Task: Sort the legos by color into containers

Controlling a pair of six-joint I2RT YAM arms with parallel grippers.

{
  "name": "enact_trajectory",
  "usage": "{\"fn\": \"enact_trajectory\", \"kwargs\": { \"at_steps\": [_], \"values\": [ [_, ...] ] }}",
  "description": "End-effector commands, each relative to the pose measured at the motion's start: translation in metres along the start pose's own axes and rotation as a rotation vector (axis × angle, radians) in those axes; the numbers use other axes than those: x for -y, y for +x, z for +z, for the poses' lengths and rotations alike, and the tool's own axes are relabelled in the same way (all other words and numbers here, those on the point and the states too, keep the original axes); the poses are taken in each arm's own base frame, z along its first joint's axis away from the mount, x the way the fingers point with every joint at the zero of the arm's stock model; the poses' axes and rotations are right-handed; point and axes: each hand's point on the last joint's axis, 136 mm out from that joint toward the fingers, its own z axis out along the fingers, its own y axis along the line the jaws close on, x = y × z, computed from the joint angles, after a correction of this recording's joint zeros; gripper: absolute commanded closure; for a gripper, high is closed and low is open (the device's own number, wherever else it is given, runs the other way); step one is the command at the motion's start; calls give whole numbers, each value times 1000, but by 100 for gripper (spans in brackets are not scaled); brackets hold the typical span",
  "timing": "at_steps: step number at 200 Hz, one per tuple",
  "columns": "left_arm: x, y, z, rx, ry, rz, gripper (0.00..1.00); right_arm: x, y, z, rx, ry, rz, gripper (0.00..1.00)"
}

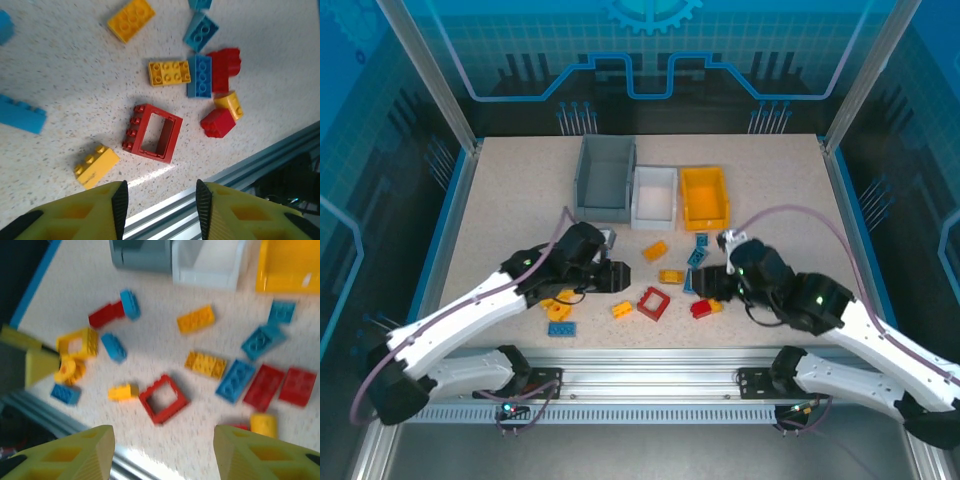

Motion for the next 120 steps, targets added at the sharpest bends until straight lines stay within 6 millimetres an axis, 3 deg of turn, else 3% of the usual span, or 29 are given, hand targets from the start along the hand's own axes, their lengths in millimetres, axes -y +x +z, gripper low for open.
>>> {"fn": "enact_trajectory", "kwargs": {
  "at_steps": [1,21,56,120],
  "values": [
    [16,13,36,-106,38,113,58,17,38,12,-38,54,70,44],
    [17,17,67,-159,-27,186,59,13,50,20,-51,33,51,44],
    [3,21,108,-203,-132,229,55,7,50,25,-55,33,19,43],
    [-11,25,141,-252,-197,272,57,11,50,26,-34,40,29,41]
  ]
}}
